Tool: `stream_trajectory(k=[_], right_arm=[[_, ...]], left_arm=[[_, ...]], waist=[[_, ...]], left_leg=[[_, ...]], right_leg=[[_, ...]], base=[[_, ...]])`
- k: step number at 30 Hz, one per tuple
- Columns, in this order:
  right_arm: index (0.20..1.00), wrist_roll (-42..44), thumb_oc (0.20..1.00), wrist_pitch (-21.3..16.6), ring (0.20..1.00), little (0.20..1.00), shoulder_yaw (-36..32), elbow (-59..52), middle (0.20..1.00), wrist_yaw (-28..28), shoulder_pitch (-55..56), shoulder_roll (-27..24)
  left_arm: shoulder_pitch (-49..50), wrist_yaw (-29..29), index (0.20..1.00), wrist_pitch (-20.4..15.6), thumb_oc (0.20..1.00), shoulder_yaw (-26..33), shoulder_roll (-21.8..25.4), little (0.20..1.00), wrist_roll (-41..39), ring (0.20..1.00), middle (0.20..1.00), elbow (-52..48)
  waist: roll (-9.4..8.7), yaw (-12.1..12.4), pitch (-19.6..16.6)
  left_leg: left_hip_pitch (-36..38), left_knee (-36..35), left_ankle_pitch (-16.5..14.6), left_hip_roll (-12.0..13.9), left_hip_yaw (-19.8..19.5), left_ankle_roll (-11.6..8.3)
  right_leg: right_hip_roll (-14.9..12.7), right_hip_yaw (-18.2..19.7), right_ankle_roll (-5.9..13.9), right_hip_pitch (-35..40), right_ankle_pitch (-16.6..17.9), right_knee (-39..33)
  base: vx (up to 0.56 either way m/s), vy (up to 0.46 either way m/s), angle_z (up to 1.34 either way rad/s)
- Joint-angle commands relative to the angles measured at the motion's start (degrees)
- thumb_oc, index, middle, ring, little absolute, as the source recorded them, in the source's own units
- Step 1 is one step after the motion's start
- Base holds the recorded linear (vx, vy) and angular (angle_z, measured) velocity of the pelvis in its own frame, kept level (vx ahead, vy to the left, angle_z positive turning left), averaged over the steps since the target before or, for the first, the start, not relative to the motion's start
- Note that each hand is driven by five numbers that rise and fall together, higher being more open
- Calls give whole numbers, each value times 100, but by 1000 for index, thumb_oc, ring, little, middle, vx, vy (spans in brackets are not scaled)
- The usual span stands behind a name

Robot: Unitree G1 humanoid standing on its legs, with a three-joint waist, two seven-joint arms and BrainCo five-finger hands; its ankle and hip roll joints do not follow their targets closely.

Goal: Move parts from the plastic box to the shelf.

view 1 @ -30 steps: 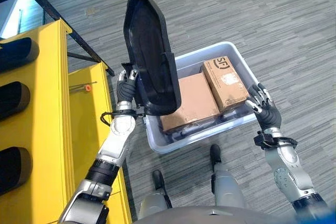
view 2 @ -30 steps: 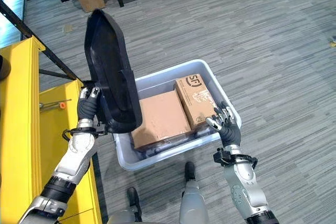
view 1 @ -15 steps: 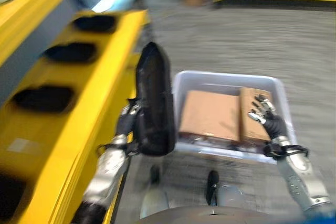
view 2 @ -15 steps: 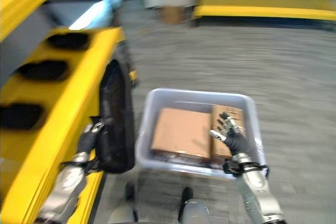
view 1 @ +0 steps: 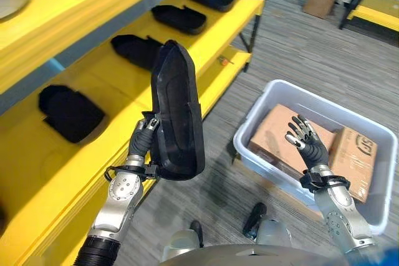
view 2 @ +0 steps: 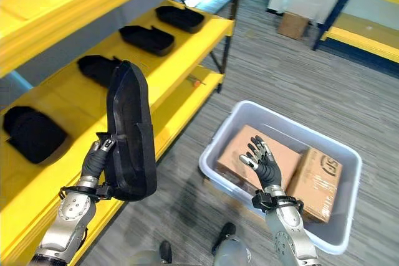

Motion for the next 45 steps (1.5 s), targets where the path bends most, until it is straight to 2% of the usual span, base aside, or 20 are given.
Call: stream_trajectory(k=[1, 5, 11, 13, 14, 15, 16, 18, 19, 20, 26, 32, 36, 37, 38, 40, 41, 42, 44, 45], right_arm=[[1000, -117, 1000, -158, 1000, 1000, 12, -33, 1000, 95, -281, -87], [1000, -223, 1000, -160, 1000, 1000, -29, 52, 1000, 59, -352, 10], [1000, -144, 1000, -158, 1000, 1000, 270, 211, 1000, -4, -573, 349], [1000, -75, 1000, -136, 1000, 1000, 429, 199, 1000, 24, -680, 432], [1000, -75, 1000, -136, 1000, 1000, 429, 199, 1000, 24, -680, 432], [1000, -6, 1000, -109, 1000, 1000, 538, 183, 1000, 110, -706, 434], [1000, 19, 1000, -90, 1000, 1000, 558, 161, 1000, 151, -679, 425], [1000, 79, 1000, -61, 1000, 1000, 513, 124, 1000, 224, -551, 375], [1000, 420, 1000, -53, 1000, 1000, 501, 119, 1000, 299, -490, 370], [1000, 579, 1000, -30, 1000, 1000, 508, 118, 1000, 377, -470, 363], [1000, 394, 1000, -69, 1000, 1000, 548, -13, 1000, 398, -774, 182], [1000, 768, 1000, 31, 1000, 1000, 585, 11, 1000, 526, -705, 182], [1000, 790, 1000, -17, 1000, 1000, 458, -43, 1000, 526, -669, -27], [1000, 781, 1000, -61, 1000, 1000, 399, -69, 1000, 489, -676, -68], [1000, 785, 1000, -43, 1000, 1000, 405, -59, 1000, 508, -655, -93], [1000, 1077, 1000, -2, 1000, 1000, 437, -3, 1000, 589, -594, -29], [1000, 1415, 1000, 24, 1000, 1000, 493, 56, 1000, 678, -572, 41], [1000, 1488, 1000, 41, 1000, 1000, 485, 85, 1000, 711, -542, 40], [1000, 1365, 1000, 35, 1000, 1000, 412, 113, 1000, 683, -417, -27], [1000, 1366, 1000, 16, 1000, 1000, 378, 159, 1000, 573, -330, -58]], left_arm=[[-58, -103, 200, -409, 200, 391, 179, 200, 173, 200, 200, -631], [13, -140, 200, -417, 200, 511, 245, 200, 225, 200, 200, -745], [-59, -40, 200, -447, 200, 591, 351, 200, 490, 200, 200, -759], [-169, 35, 200, -457, 200, 555, 393, 200, 505, 200, 200, -668], [-169, 35, 200, -457, 200, 555, 393, 200, 505, 200, 200, -668], [-249, 76, 200, -483, 200, 519, 356, 200, 445, 200, 200, -569], [-236, 77, 200, -489, 200, 537, 367, 200, 448, 200, 200, -568], [-246, 63, 200, -496, 200, 455, 337, 200, 477, 200, 200, -465], [-283, 59, 200, -464, 200, 397, 316, 200, 509, 200, 200, -373], [-295, 51, 200, -437, 200, 384, 296, 200, 556, 200, 200, -358], [-96, 24, 200, -493, 200, 458, 146, 200, 445, 200, 200, -406], [73, -142, 200, -451, 200, 433, 8, 200, 230, 200, 200, -518], [13, -228, 200, -428, 200, 314, 22, 200, 205, 200, 200, -517], [-47, -219, 200, -426, 200, 305, 17, 200, 163, 200, 200, -505], [8, -228, 200, -456, 200, 374, 2, 200, 106, 200, 200, -504], [47, -238, 200, -455, 200, 408, -19, 200, 103, 200, 200, -539], [46, -219, 200, -437, 200, 417, -49, 200, 82, 200, 200, -547], [48, -224, 200, -413, 200, 427, -70, 200, 54, 200, 200, -559], [-9, -207, 200, -403, 200, 406, -115, 200, 16, 200, 200, -499], [-177, -145, 200, -398, 200, 336, -59, 200, 31, 200, 200, -395]], waist=[[55, -76, -199], [-60, 107, -185], [-37, 208, -377], [22, 111, -387], [22, 111, -387], [42, 42, -375], [34, 15, -397], [-37, -139, -492], [-111, -237, -519], [-160, -277, -512], [-247, -207, -798], [-238, -183, -835], [-239, -196, -522], [-269, -249, -432], [-339, -236, -352], [-377, -271, -390], [-381, -286, -384], [-364, -347, -406], [-232, -555, -445], [-57, -617, -466]], left_leg=[[-273, 317, -272, 326, -237, -46], [-453, 540, -375, 64, -478, 30], [-423, 273, -271, -457, -770, 208], [-359, 12, -58, -431, -893, 256], [-359, 12, -58, -431, -893, 256], [-363, -218, 269, -413, -900, 343], [-332, -304, 331, -382, -927, 338], [-352, -397, 506, -382, -1117, 315], [-462, -282, 543, -447, -1291, 309], [-479, -220, 527, -494, -1334, 305], [-571, -114, 546, -551, -1360, 275], [-578, -70, 567, -547, -1423, 215], [-1133, 712, 568, -621, -1388, 17], [-1271, 970, 471, -430, -1047, 11], [-1262, 1431, 88, -199, -945, 14], [-1128, 1494, 13, 109, -986, 0], [-1050, 1518, 56, 428, -956, -16], [-955, 1342, 231, 739, -865, -50], [-666, 699, 919, 1803, -299, -266], [-588, 156, 1517, 2399, -206, -575]], right_leg=[[54, 53, 522, 498, -179, 97], [-209, -178, 682, 693, 51, 32], [-582, -177, 1022, 901, 862, -334], [-407, 241, 948, 727, 765, -158], [-407, 241, 948, 727, 765, -158], [-57, 598, 655, 554, 361, 338], [175, 856, 596, 482, 171, 464], [1014, 1710, 460, 295, -314, 475], [1564, 2351, 356, 152, -548, 480], [1704, 2543, 317, 160, -604, 486], [1974, 3047, 132, 785, -510, -939], [1969, 2879, 58, 954, -492, -1187], [1839, 2416, -51, 843, -595, -928], [1729, 2290, -44, 773, -577, -822], [1584, 2259, -35, 685, -551, -715], [1505, 2234, -38, 643, -572, -664], [1453, 2198, -27, 612, -637, -562], [1381, 2118, -21, 538, -668, -443], [1170, 1800, 49, 412, -838, -70], [970, 1754, 153, 282, -1069, 407]], base=[[31, 199, 35], [34, 151, 65], [40, 274, 45], [-12, 129, 23], [-122, 191, 37], [-111, 153, 30], [-123, 169, 18], [-8, 27, 13], [-12, 0, 44], [-61, -5, 79], [-59, -85, 19], [-30, -51, 5], [-153, 17, 72], [-160, 64, 133], [-163, 82, 92], [-40, 83, 37], [-13, 117, 23], [-13, 171, 21], [24, 363, 47], [-1, 462, 96]])
